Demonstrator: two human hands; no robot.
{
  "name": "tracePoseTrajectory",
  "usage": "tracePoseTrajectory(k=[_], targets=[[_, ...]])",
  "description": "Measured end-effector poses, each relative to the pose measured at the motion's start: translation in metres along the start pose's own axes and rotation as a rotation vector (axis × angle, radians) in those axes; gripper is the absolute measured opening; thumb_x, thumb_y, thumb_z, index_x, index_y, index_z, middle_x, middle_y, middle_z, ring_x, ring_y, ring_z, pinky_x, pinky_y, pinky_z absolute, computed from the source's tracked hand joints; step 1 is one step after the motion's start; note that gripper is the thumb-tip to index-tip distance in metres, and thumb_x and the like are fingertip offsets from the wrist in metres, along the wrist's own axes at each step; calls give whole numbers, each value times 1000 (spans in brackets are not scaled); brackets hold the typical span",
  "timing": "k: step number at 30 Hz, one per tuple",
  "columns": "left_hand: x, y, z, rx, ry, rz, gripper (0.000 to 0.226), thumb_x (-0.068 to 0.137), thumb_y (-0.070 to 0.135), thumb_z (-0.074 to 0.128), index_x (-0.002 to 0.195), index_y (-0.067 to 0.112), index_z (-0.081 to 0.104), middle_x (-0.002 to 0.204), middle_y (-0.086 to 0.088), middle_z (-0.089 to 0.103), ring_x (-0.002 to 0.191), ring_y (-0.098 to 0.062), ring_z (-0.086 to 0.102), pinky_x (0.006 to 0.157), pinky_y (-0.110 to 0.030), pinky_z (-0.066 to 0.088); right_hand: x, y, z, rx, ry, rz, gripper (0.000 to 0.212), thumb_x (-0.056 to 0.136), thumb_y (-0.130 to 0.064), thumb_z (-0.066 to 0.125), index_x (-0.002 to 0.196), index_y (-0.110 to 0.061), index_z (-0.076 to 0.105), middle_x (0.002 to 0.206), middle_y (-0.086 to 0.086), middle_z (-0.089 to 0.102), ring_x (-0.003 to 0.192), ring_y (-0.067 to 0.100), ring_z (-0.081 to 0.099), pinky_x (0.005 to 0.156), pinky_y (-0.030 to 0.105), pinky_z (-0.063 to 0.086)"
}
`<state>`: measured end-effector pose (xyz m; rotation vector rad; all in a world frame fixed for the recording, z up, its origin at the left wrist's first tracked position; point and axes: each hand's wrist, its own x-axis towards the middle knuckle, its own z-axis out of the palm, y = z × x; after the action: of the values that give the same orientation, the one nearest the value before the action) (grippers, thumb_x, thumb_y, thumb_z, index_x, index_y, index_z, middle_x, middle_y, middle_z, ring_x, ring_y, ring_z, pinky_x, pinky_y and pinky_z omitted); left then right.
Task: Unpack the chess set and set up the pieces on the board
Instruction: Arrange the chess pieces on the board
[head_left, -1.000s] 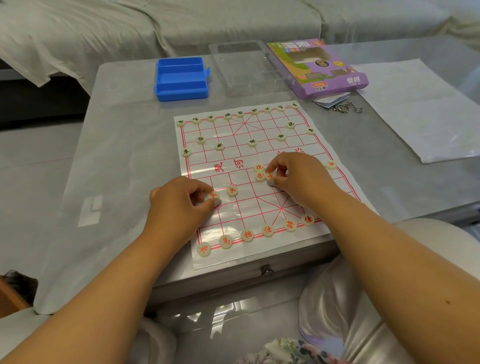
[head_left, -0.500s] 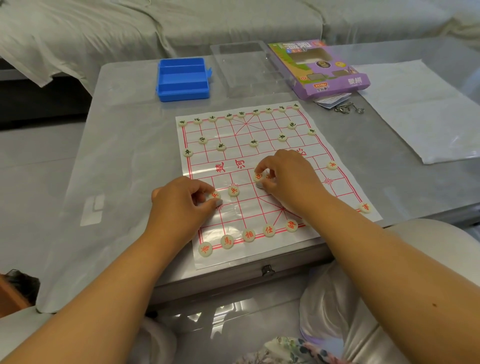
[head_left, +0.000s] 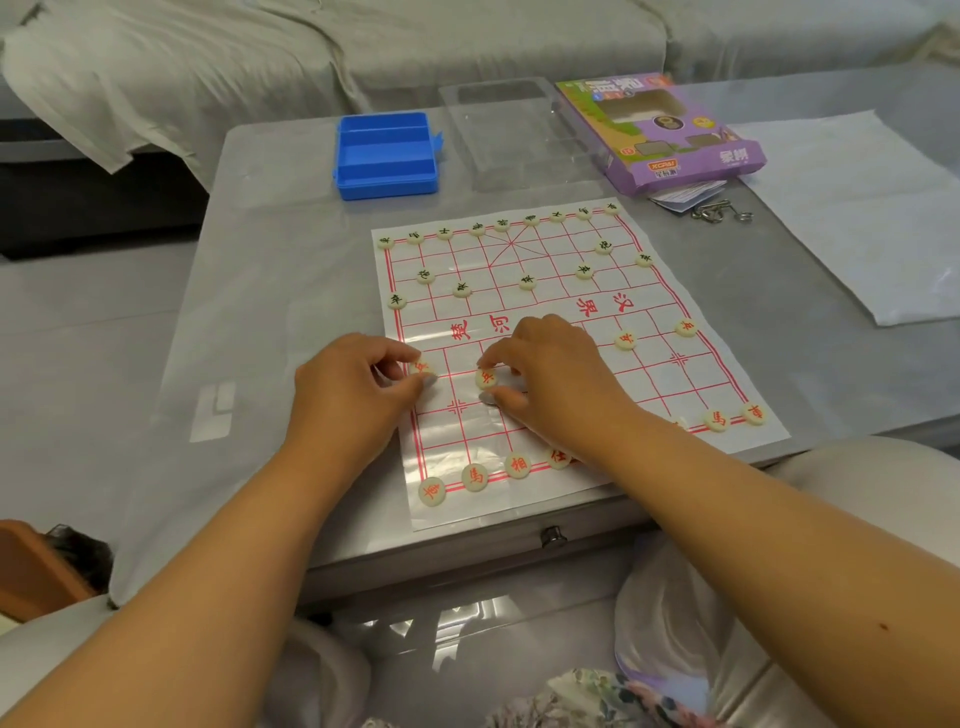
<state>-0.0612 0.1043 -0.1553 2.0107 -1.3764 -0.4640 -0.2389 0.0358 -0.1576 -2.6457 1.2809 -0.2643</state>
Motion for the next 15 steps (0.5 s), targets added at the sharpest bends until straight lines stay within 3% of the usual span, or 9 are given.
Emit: tracePoseTrajectory(k=[2, 7, 11, 15], targets=[[2, -4, -7, -10, 23, -26, 25, 80, 33, 72, 102, 21, 70, 79, 14, 57, 68, -9, 54, 60, -17, 41, 2, -1, 2, -1, 9, 5, 31, 89, -44, 56, 117, -31, 61, 116, -6, 57, 105, 12, 44, 82, 23, 26], [3, -13, -17, -34, 62, -87, 23, 82, 30, 71, 103, 22, 70, 77, 12, 57, 67, -10, 53, 57, -18, 39, 8, 3, -4, 32, 74, 75, 30, 87, -41, 61, 114, -29, 63, 109, -4, 60, 98, 12, 45, 81, 24, 28], [0, -12, -14, -14, -2, -94, 23, 82, 32, 70, 104, 24, 70, 78, 12, 58, 69, -10, 54, 61, -21, 43, 16, 2, -5, 48, 68, 103, 30, 86, -43, 62, 113, -30, 64, 107, -4, 61, 89, 8, 40, 81, 24, 33], [0, -11, -8, -8, -61, -84, 25, 81, 35, 70, 104, 24, 70, 79, 16, 59, 71, -9, 56, 72, -29, 50, 18, -2, -1, 52, 21, 110, 31, 85, -43, 63, 113, -30, 65, 112, -3, 61, 102, 16, 50, 84, 27, 36]])
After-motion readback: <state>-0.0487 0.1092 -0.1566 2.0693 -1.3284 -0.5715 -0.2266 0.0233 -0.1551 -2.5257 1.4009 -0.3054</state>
